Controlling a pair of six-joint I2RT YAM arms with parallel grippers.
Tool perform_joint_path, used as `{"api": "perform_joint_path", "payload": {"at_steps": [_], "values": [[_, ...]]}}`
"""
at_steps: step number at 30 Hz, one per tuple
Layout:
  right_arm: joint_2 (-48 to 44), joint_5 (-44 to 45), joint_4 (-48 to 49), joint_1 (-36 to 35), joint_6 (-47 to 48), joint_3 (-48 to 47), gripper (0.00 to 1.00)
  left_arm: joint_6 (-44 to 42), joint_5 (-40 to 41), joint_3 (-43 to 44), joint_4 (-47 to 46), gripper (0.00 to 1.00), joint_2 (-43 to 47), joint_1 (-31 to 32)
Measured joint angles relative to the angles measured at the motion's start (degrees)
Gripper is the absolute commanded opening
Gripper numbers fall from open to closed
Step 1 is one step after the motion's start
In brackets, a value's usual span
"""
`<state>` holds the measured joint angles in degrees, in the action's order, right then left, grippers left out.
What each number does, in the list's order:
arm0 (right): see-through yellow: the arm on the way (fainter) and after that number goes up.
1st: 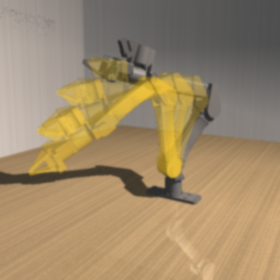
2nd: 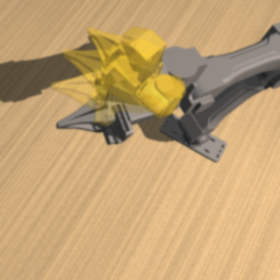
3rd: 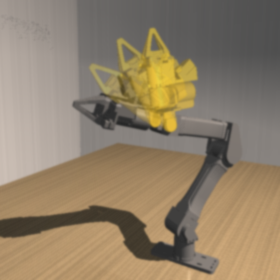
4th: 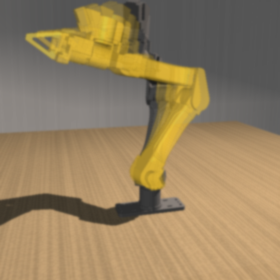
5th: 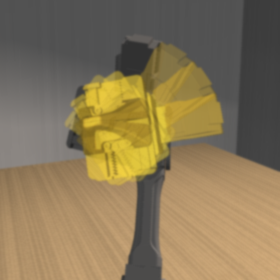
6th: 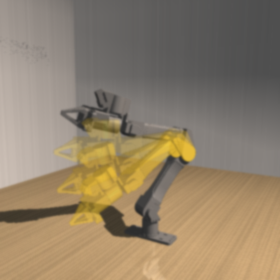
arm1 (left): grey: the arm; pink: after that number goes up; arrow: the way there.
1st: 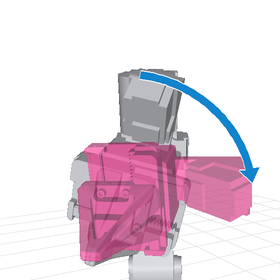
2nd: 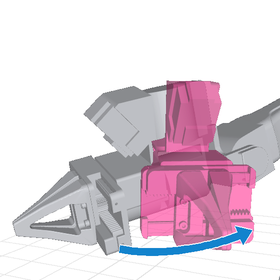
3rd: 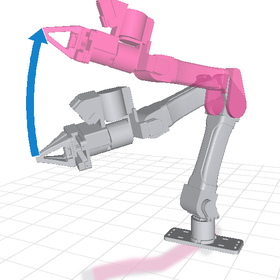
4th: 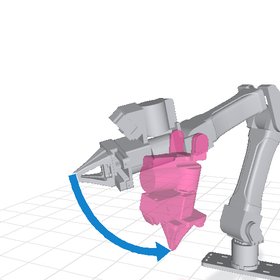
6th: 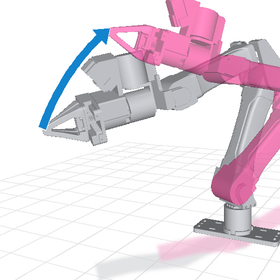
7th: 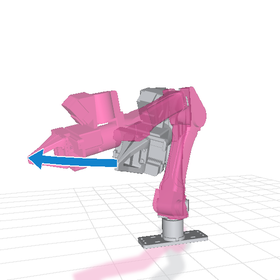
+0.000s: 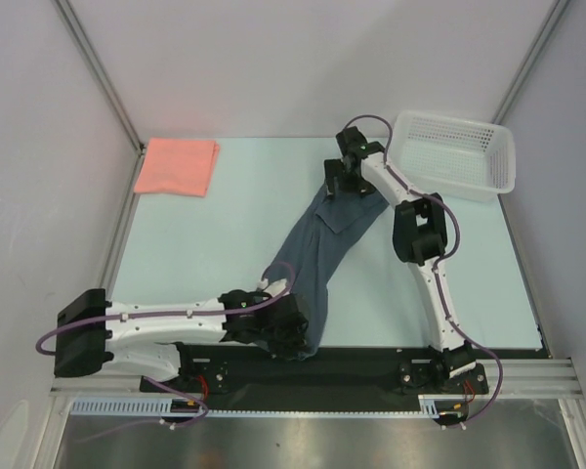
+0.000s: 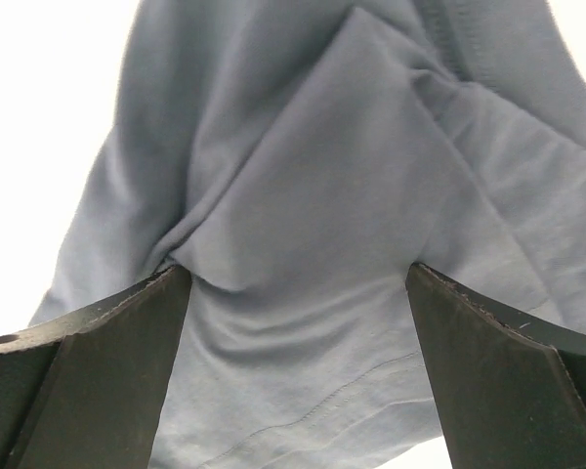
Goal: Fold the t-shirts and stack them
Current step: Fold the tshirt
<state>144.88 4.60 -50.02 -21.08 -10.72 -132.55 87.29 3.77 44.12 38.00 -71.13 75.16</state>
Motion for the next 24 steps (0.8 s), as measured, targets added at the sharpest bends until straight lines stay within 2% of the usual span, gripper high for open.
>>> {"api": "perform_joint_path", "payload": {"at_steps": [2, 3, 7, 11, 14, 17, 20, 22, 24], "values": [[-0.3, 0.1, 0.0, 0.4, 0.1, 0.0, 1.00, -2.4, 0.8, 1.7, -0.9, 0.93, -0.1, 0.9], [-0.7, 0.4, -0.1, 0.6, 0.1, 0.0, 1.00, -3.3, 1.3, 2.0, -1.3, 0.95, 0.9, 1.3], [-3.8, 1.5, -1.1, 0.5, -0.4, 0.1, 1.00, -6.0, 3.6, 2.6, -0.7, 0.96, 7.1, 1.9], [-10.0, 2.5, -2.3, 0.2, -1.9, 0.2, 1.00, -8.8, 5.2, 5.0, 2.4, 0.89, 11.2, 1.7], [-14.7, 4.0, -2.0, -0.1, -4.7, 1.7, 1.00, -12.8, 5.0, 5.6, 4.0, 0.89, 13.8, -1.4], [-18.6, 6.4, -1.6, -0.4, -9.2, 4.4, 1.00, -19.1, 4.1, 5.8, 5.6, 0.92, 16.0, -11.2], [-19.4, 8.7, -1.2, -0.9, -13.4, 6.9, 1.00, -29.0, 1.2, 6.4, 4.7, 0.93, 16.7, -26.3], [-19.4, 9.2, -0.6, -1.2, -15.5, 9.3, 1.00, -36.4, -2.7, 6.6, 1.7, 0.91, 16.1, -36.5], [-19.5, 9.2, -0.6, -1.3, -16.8, 12.2, 1.00, -43.1, -9.1, 7.4, -2.3, 0.84, 13.4, -45.9]]}}
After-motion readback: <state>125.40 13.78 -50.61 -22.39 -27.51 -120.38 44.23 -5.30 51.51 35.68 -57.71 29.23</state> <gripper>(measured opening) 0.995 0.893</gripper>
